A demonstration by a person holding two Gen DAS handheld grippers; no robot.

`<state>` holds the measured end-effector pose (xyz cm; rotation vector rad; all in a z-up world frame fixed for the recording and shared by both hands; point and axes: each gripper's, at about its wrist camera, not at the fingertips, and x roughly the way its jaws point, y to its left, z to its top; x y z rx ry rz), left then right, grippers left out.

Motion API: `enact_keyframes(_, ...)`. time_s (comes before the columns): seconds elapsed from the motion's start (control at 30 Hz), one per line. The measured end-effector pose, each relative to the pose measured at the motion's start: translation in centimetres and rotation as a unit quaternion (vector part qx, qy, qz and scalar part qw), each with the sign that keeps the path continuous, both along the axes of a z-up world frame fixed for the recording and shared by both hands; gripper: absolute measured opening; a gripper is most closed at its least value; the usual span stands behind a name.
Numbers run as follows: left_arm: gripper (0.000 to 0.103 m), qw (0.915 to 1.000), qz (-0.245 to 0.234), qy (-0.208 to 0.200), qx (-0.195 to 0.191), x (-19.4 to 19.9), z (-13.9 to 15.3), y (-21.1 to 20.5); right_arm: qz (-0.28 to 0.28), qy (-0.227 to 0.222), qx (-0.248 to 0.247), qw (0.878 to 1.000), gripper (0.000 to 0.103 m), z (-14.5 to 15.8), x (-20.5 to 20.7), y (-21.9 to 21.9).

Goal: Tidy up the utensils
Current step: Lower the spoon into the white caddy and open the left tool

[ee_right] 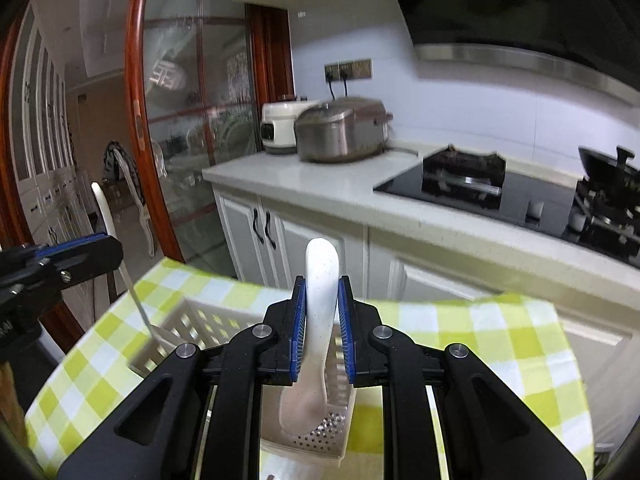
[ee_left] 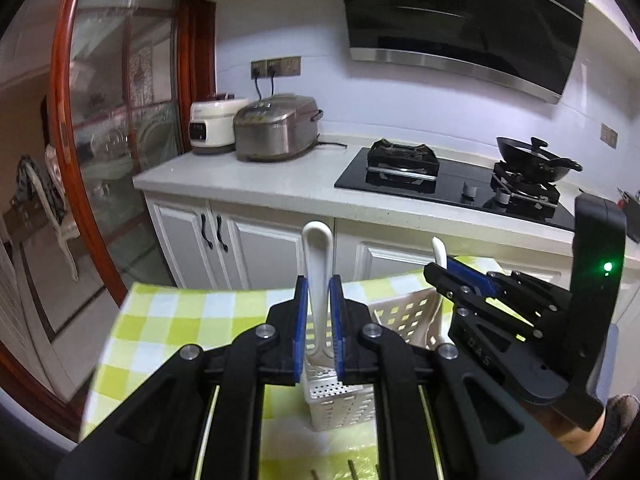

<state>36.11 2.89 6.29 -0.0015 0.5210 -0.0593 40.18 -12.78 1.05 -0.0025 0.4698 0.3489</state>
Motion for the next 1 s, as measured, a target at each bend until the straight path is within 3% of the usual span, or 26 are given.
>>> enact_keyframes(0.17, 0.011, 0.9999, 0.004, -0.004, -0.014, 0.8, -3.0, -0.2, 0.007, 0.015, -0.004, 1.000, 0.016, -1.5, 0.4, 0.2)
enact_keyframes(0.33, 0.016, 0.9997, 0.015, -0.004, -0.017, 0.5, -4.0, -0.2, 0.006, 0.011, -0.008, 1.000, 0.018, -0.9, 0.0, -0.2)
enact_keyframes(0.37, 0.020, 0.9997, 0.018, -0.006, -0.018, 0.3, -3.9, -0.1, 0.006, 0.009, -0.006, 1.000, 0.018, -0.6, -0.3, -0.5)
enact_keyframes(0.43, 0.037, 0.9992, 0.030, -0.019, -0.020, -0.8, -3.4, 0.4, 0.008, 0.010, -0.004, 1.000, 0.019, 0.0, -1.0, -1.1)
enact_keyframes(0.5, 0.059, 0.9976, 0.046, -0.048, -0.021, -2.6, -2.5, 0.9, 0.007, 0.006, -0.008, 1.000, 0.019, 0.8, -2.5, -2.0)
enact_keyframes(0.6, 0.073, 0.9952, 0.061, -0.071, -0.027, -5.6, -1.7, 1.6, 0.008, 0.003, -0.013, 1.000, 0.023, 1.3, -4.8, -3.1)
enact_keyframes(0.73, 0.085, 0.9917, 0.089, -0.082, -0.043, -9.4, -2.6, 2.2, 0.012, 0.011, -0.018, 1.000, 0.043, 0.7, -8.6, -5.0)
enact_keyframes(0.87, 0.092, 0.9928, 0.096, -0.059, -0.040, -11.9, -4.8, 2.2, 0.000, 0.026, -0.039, 0.999, 0.044, -1.6, -11.7, -6.3)
enact_keyframes(1.0, 0.096, 0.9921, 0.101, -0.031, -0.067, -13.8, -7.3, 2.6, -0.019, 0.071, -0.011, 0.997, 0.045, -4.9, -13.2, -8.3)
